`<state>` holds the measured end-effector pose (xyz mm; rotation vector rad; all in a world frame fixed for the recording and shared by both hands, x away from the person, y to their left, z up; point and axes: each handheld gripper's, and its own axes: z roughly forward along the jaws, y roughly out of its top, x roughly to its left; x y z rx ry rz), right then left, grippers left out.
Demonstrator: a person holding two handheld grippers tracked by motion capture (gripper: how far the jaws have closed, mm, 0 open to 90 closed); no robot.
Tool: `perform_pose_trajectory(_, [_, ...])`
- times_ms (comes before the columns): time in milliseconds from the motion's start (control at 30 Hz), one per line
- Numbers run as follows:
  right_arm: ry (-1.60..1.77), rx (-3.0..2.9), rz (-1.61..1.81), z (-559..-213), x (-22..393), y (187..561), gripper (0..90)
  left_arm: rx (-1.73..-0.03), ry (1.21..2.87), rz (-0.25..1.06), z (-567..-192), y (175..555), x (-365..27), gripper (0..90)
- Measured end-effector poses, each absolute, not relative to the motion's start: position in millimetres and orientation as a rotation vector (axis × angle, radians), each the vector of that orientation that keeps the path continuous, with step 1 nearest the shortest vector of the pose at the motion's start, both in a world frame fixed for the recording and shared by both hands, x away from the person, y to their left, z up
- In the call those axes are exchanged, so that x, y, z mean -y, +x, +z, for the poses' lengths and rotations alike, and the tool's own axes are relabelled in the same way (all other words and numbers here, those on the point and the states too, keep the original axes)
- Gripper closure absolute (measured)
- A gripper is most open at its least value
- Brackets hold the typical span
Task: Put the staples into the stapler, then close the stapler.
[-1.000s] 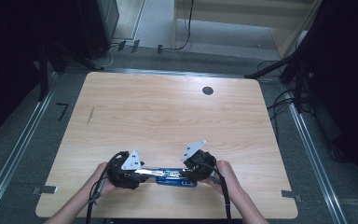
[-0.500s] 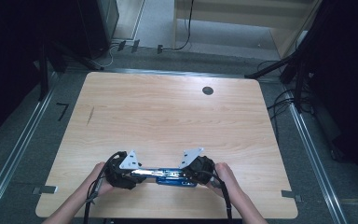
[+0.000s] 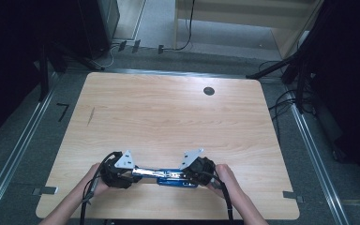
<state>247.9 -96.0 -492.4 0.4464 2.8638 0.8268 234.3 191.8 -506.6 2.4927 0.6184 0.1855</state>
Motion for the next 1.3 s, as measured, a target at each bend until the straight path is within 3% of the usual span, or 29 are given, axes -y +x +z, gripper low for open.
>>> perform_pose_trajectory(1300, [0.47,-2.897,0.869,-493.3,99.3,253.4,82.7,-0.564,2.494,0.231,-494.2,231.2,-190.6,60.1])
